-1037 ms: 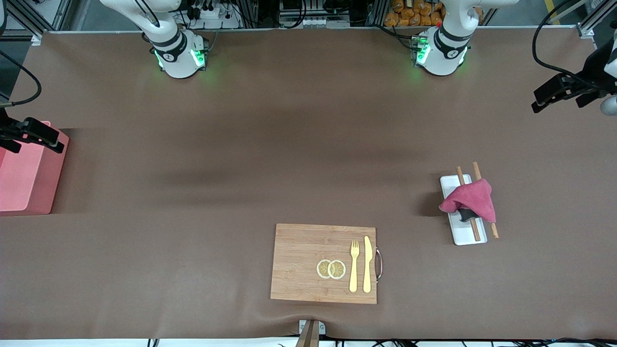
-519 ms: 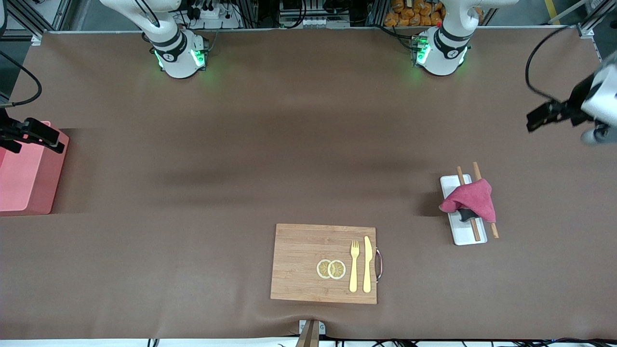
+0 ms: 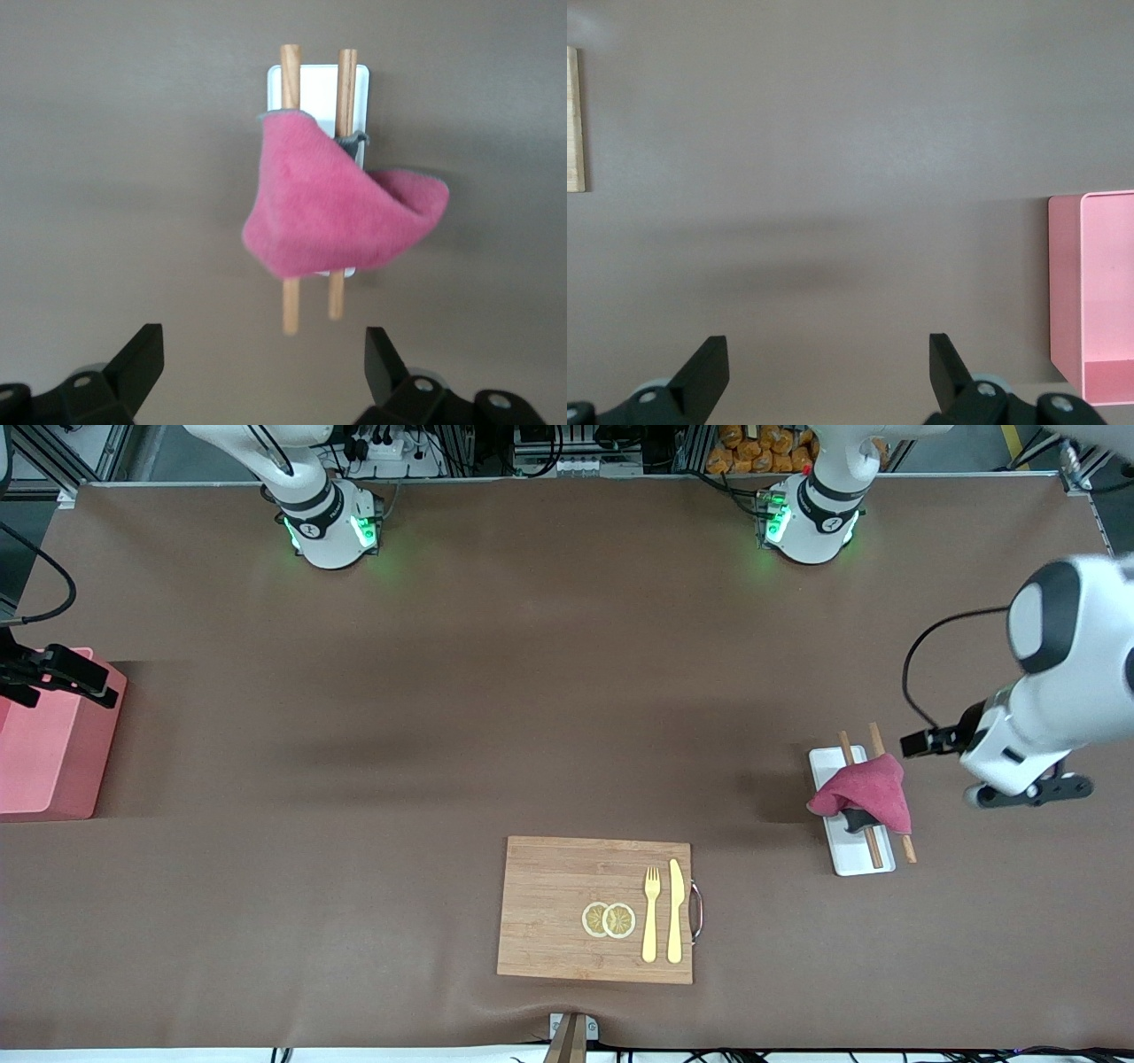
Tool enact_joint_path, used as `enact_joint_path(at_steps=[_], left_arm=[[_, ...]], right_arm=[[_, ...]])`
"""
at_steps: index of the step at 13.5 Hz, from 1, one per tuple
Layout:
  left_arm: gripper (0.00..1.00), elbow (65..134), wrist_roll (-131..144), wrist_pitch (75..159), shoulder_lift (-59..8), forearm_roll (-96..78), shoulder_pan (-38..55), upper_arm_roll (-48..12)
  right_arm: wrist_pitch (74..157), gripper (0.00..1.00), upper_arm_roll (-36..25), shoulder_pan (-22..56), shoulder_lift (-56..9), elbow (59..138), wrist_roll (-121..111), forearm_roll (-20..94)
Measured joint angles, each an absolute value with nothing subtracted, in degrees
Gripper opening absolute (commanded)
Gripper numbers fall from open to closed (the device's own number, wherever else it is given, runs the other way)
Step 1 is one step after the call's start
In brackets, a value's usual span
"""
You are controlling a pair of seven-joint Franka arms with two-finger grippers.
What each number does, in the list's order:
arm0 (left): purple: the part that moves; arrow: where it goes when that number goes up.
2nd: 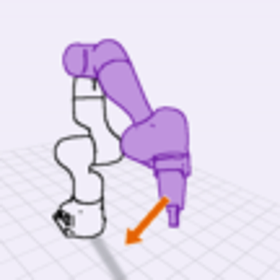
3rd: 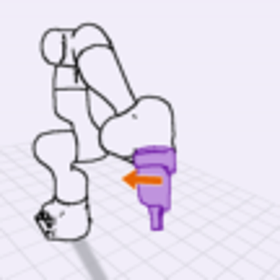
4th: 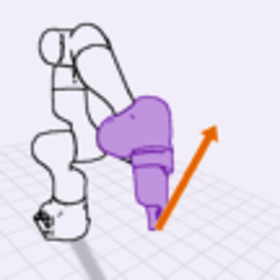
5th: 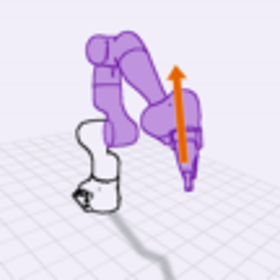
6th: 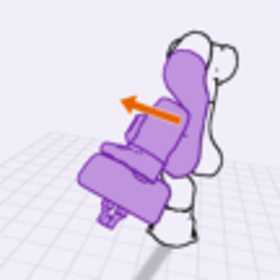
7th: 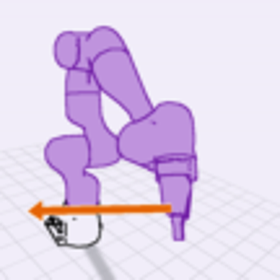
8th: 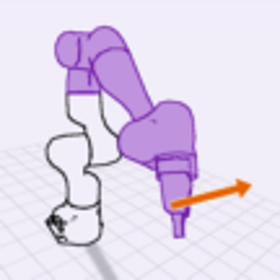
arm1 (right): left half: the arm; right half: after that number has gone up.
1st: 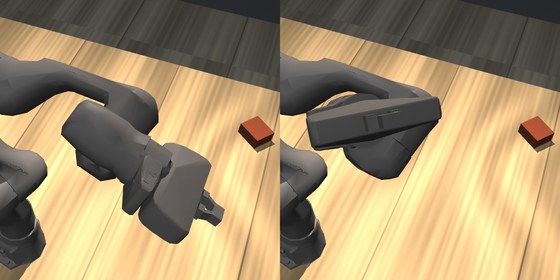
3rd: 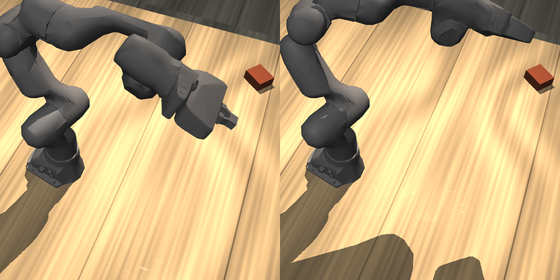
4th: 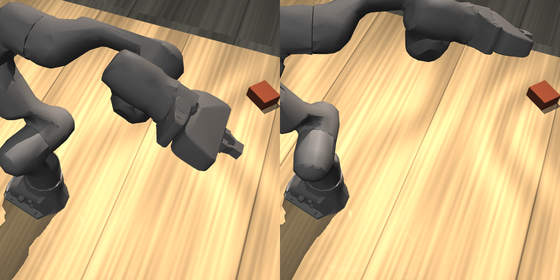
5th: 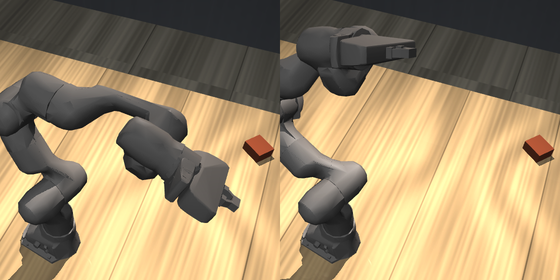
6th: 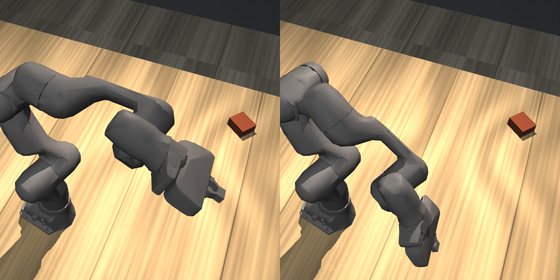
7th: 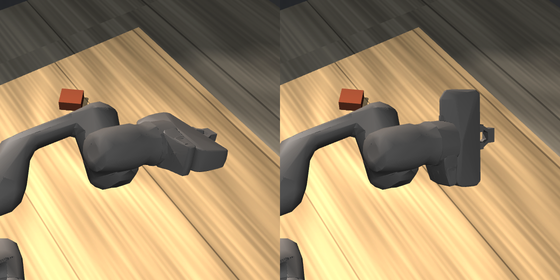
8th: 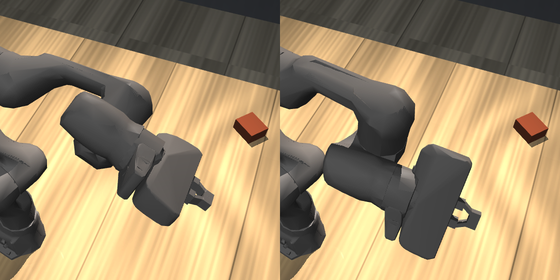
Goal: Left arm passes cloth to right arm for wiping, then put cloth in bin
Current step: 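Lower the left gripper and grasp the pink cloth on the tray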
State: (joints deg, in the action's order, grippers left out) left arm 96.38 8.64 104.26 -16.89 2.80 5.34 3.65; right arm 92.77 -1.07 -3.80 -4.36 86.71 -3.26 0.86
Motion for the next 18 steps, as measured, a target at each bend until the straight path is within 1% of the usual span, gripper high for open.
enact_joint_path(at_steps=[3,4,5,8,12,16,17,18], left_arm=[[1.0,96.24,8.64,107.34,-21.07,2.39,4.85,3.63],[0.95,96.12,8.64,107.98,-21.66,2.37,4.88,3.52],[0.93,96.06,8.65,108.58,-22.06,2.35,5.01,3.34],[0.91,95.51,11.31,110.36,-23.7,2.29,6.1,3.05],[0.91,92.88,20.79,110.64,-27.73,2.29,9.3,2.99],[0.91,90.5,27.11,110.74,-31.16,2.41,9.41,3.49],[0.9,90.28,27.39,110.74,-31.43,3.01,9.36,3.63],[0.85,90.15,28.32,110.74,-31.53,4.22,9.33,3.64]], right_arm=[[92.26,1.0,-1.08,-3.74,-4.8,86.83,-2.86,0.86],[92.05,1.0,-1.06,-3.63,-4.93,86.86,-2.83,0.86],[91.94,1.0,-1.05,-3.5,-5.04,86.89,-2.74,0.88],[91.6,1.0,-0.82,-2.93,-5.5,87.09,-0.24,0.89],[91.37,1.0,-0.71,-2.6,-5.74,87.19,0.62,0.89],[91.37,1.0,-0.77,-2.61,-5.74,87.19,0.67,0.89],[91.37,1.0,-0.82,-2.62,-5.74,87.19,0.67,0.89],[91.37,1.0,-0.88,-2.63,-5.74,87.19,0.67,0.89]])
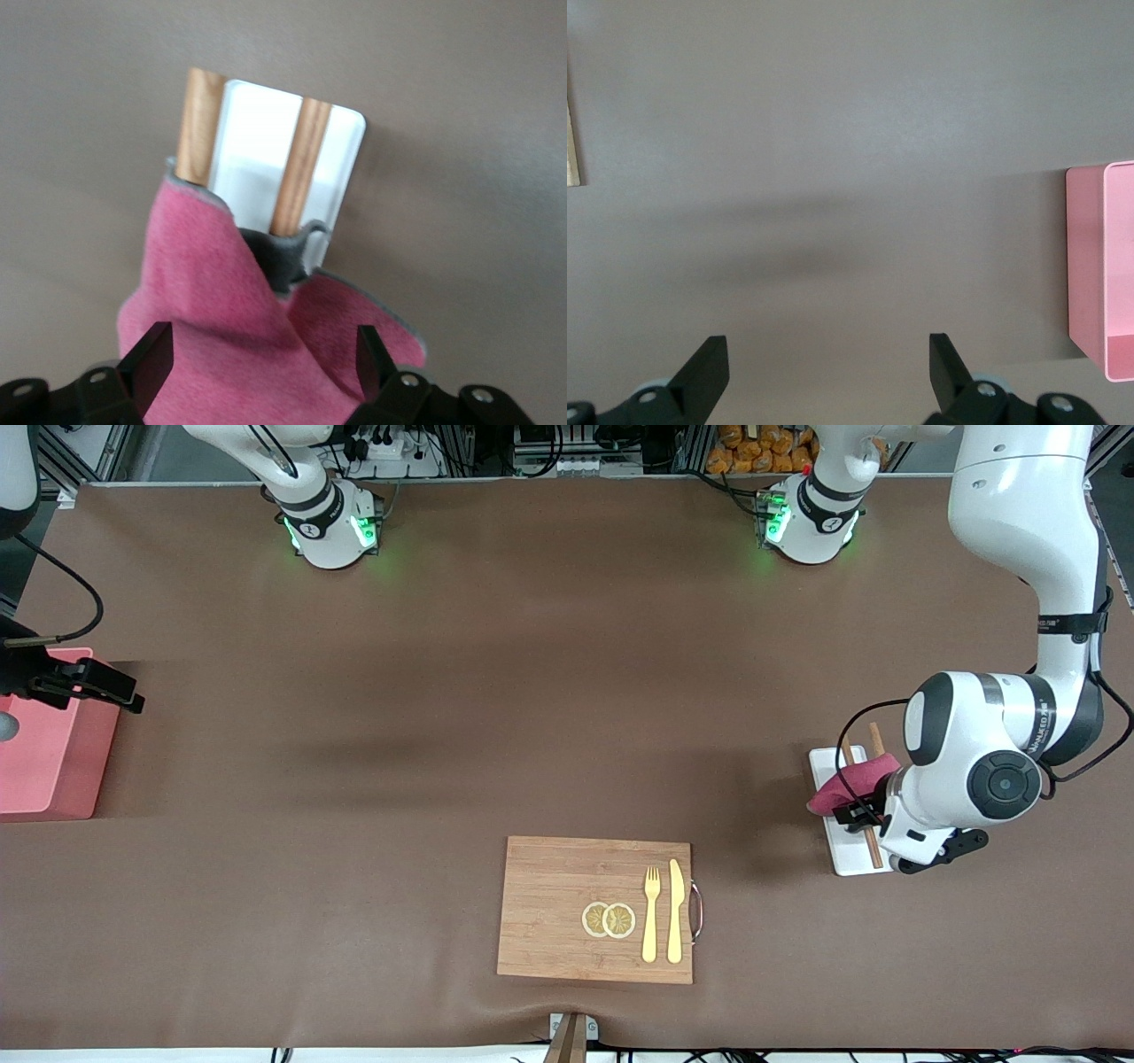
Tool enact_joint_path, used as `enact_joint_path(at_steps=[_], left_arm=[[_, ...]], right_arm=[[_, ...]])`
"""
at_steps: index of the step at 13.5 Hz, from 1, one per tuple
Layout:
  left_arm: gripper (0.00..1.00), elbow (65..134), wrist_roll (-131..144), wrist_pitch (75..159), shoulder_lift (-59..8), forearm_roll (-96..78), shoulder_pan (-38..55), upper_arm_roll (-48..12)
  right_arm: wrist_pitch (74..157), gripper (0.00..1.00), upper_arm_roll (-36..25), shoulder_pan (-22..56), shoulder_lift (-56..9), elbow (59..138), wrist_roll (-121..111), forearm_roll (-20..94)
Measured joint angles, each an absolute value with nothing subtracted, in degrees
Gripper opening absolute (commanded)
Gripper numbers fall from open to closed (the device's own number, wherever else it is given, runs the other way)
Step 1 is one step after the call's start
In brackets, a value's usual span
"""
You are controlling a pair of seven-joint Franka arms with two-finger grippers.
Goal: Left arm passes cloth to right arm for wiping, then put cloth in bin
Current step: 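Lower the left gripper and grasp the pink cloth on the tray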
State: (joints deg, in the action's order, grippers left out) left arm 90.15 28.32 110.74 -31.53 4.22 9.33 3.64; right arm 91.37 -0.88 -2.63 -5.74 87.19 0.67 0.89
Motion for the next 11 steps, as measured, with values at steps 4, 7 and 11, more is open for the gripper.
enact_joint_path(at_steps=[4,7,11], left_arm=[[0.68,90.08,30.76,110.68,-31.62,5.73,9.35,3.62],[0.57,90.08,30.85,110.66,-31.64,5.73,9.41,3.58],[0.27,90.08,30.87,110.51,-31.68,5.73,9.55,3.33]], right_arm=[[91.37,1.0,-1.02,-2.63,-5.74,87.19,0.67,0.89],[91.37,1.0,-1.06,-2.63,-5.74,87.19,0.67,0.89],[91.37,1.0,-1.08,-2.63,-5.74,87.19,0.67,0.89]])
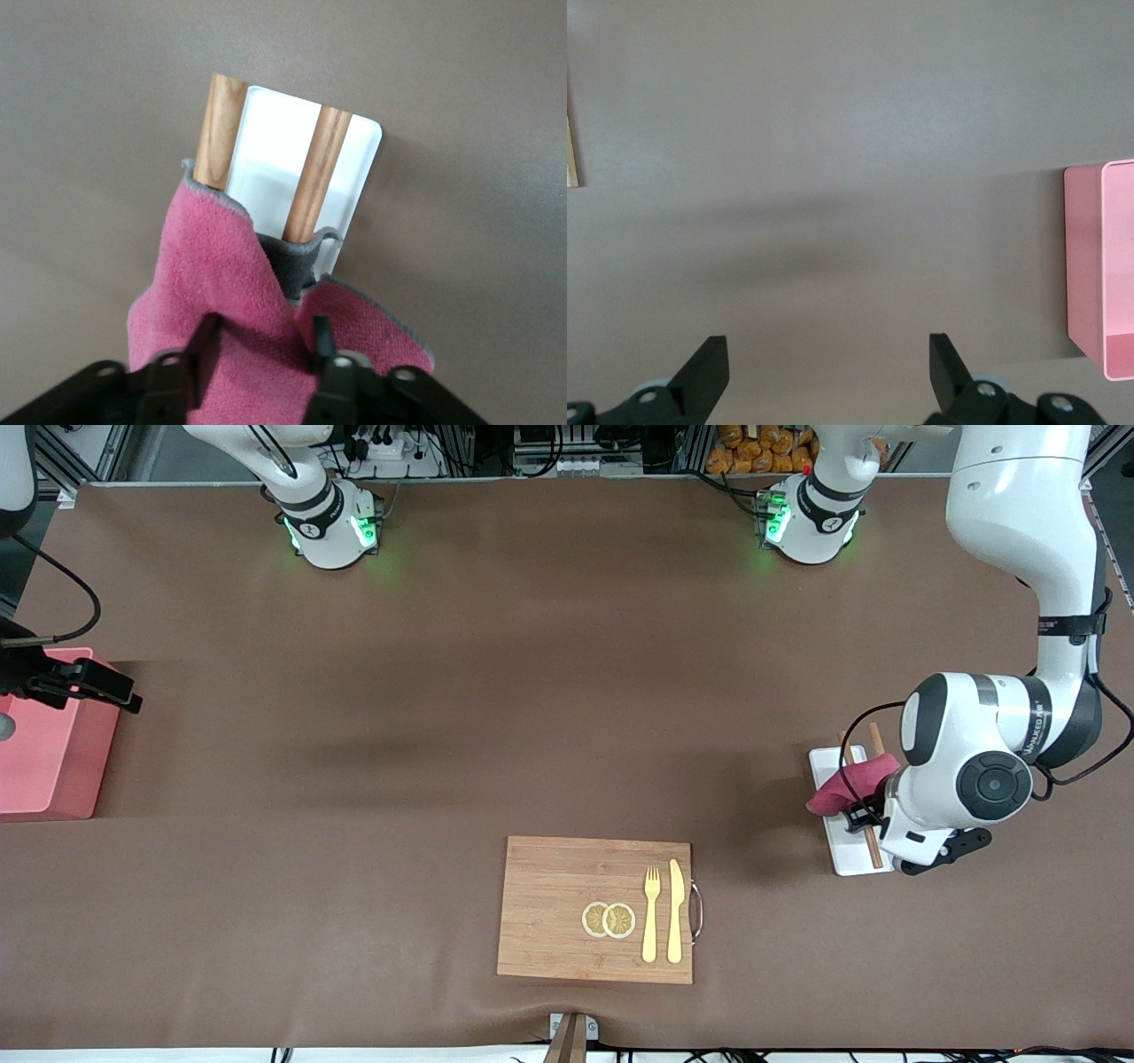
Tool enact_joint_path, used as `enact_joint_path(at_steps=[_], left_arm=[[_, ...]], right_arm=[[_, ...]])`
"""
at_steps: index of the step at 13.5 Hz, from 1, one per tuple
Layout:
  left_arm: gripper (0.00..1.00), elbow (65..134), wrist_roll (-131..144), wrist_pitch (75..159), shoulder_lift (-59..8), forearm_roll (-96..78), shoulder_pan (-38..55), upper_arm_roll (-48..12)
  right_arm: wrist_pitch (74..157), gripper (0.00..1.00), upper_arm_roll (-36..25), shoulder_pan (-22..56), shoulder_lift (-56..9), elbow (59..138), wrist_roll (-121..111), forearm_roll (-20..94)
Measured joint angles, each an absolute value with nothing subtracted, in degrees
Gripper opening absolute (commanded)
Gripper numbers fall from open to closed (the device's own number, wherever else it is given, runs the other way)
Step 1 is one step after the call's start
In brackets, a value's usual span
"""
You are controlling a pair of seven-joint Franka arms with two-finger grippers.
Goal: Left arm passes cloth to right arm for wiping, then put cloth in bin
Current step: 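Lower the left gripper and grasp the pink cloth on the tray, then lift the cloth with the left gripper while the right gripper reaches toward it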
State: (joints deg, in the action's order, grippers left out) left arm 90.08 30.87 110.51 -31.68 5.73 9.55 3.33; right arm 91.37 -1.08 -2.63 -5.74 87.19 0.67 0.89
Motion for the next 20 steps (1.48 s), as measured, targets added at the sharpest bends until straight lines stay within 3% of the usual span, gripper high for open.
enact_joint_path(at_steps=[2,3,11,20], left_arm=[[0.03,90.12,30.87,109.94,-31.72,5.73,9.63,3.26],[0.0,90.14,30.87,109.53,-31.73,5.73,9.68,3.23],[0.0,89.17,30.88,107.22,-30.87,5.74,10.34,2.96],[0.0,83.84,39.27,97.76,-24.96,5.1,15.54,-5.05]], right_arm=[[91.37,1.0,-1.09,-2.63,-5.74,87.19,0.67,0.89],[91.37,1.0,-1.09,-2.63,-5.74,87.19,0.67,0.89],[91.36,1.0,-1.12,-2.63,-5.74,87.19,0.75,0.89],[85.2,1.0,-0.56,-0.88,-5.73,87.16,19.5,6.8]])
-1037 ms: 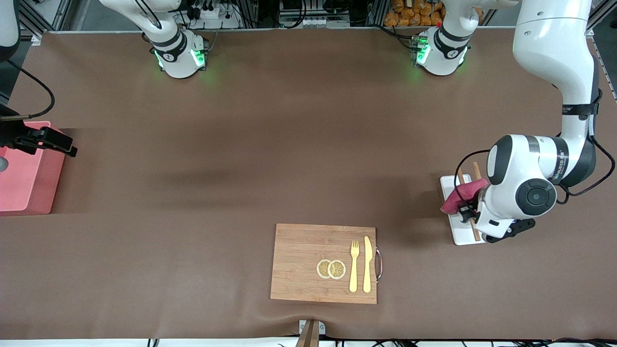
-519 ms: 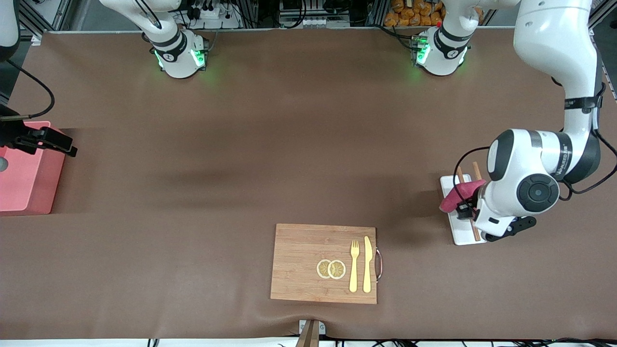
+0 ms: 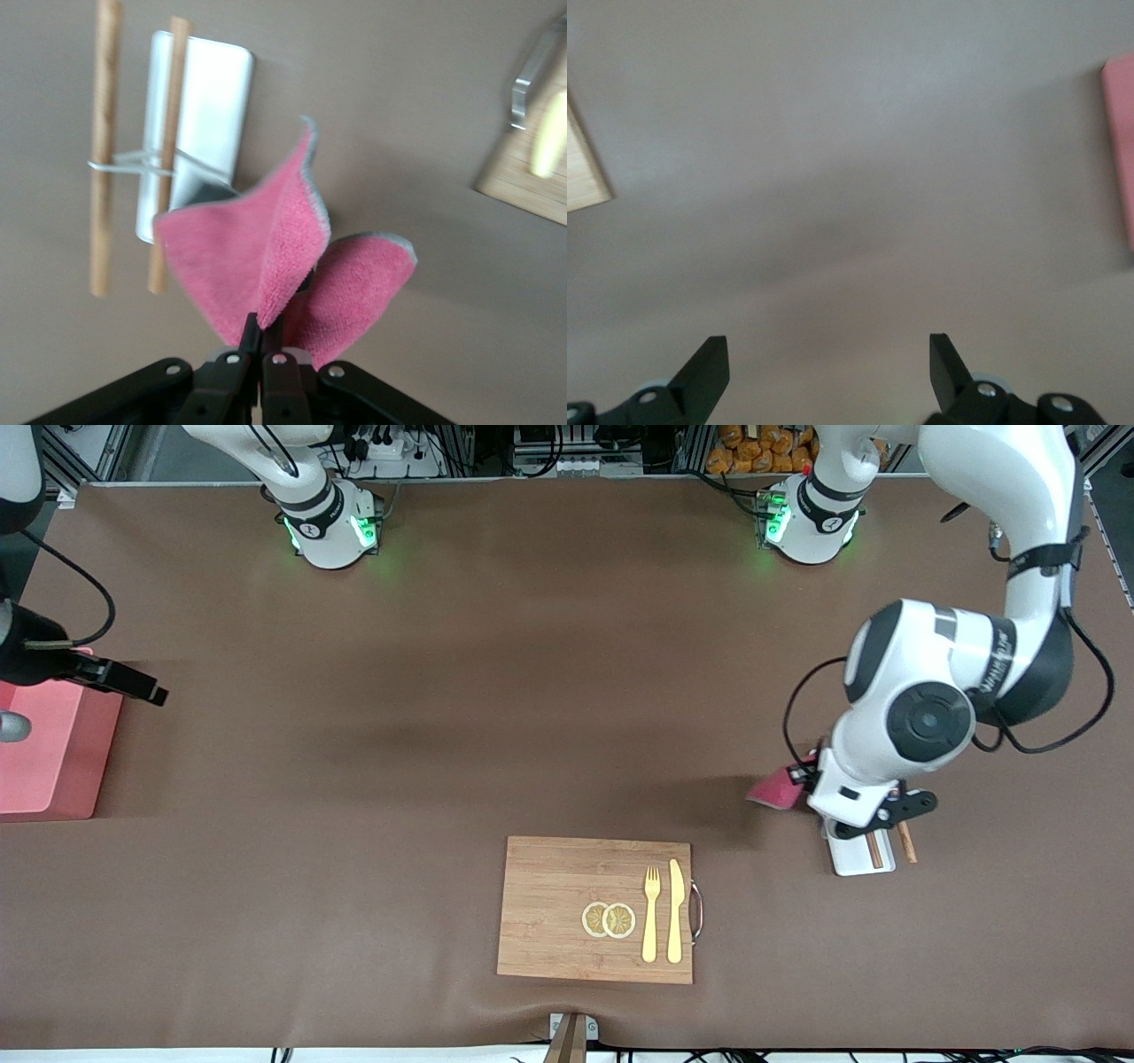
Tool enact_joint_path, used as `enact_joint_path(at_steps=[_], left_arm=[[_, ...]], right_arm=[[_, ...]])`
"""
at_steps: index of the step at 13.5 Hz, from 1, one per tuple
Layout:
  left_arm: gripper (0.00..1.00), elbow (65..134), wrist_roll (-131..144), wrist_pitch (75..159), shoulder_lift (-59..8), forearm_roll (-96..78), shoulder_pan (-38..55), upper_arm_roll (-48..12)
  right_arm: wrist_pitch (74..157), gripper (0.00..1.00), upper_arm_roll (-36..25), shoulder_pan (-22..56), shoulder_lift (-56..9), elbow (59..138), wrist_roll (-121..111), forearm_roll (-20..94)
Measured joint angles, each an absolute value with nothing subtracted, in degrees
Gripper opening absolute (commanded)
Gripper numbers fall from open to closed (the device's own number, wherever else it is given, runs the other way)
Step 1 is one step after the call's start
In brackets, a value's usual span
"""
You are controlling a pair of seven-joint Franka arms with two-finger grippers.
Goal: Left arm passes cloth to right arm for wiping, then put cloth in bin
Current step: 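Lift the cloth with the left gripper while the right gripper reaches toward it, then grasp the cloth with the right gripper and release the left gripper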
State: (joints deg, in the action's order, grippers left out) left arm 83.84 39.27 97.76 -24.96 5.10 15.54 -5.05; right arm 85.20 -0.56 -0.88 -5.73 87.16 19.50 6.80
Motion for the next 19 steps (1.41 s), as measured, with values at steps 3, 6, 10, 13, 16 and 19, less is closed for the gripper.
enact_joint_path(at_steps=[3,6,10,13,16,19], left_arm=[[0.0,82.35,47.27,97.79,-24.76,4.61,15.79,-10.7],[0.0,80.26,53.69,99.85,-24.87,3.88,17.38,-14.21],[0.0,79.76,64.88,109.01,-25.35,-3.37,21.89,-14.85],[0.0,79.55,72.92,116.62,-25.91,-7.85,25.49,-15.35],[0.0,77.26,81.94,124.28,-27.38,-13.23,29.14,-15.45],[0.0,75.07,89.6,131.37,-29.38,-14.02,32.51,-15.54]], right_arm=[[84.43,1.0,-0.36,2.69,-5.73,87.13,31.74,8.46],[84.2,1.0,-0.17,7.02,-5.77,87.23,45.77,12.97],[84.4,1.0,-0.06,11.2,-8.33,87.94,64.67,22.32],[86.76,1.0,-0.08,12.2,-13.12,88.3,73.98,30.58],[90.82,1.0,-0.29,12.19,-17.81,88.34,76.89,36.17],[95.7,1.0,-0.25,12.41,-21.57,88.35,78.38,41.12]])
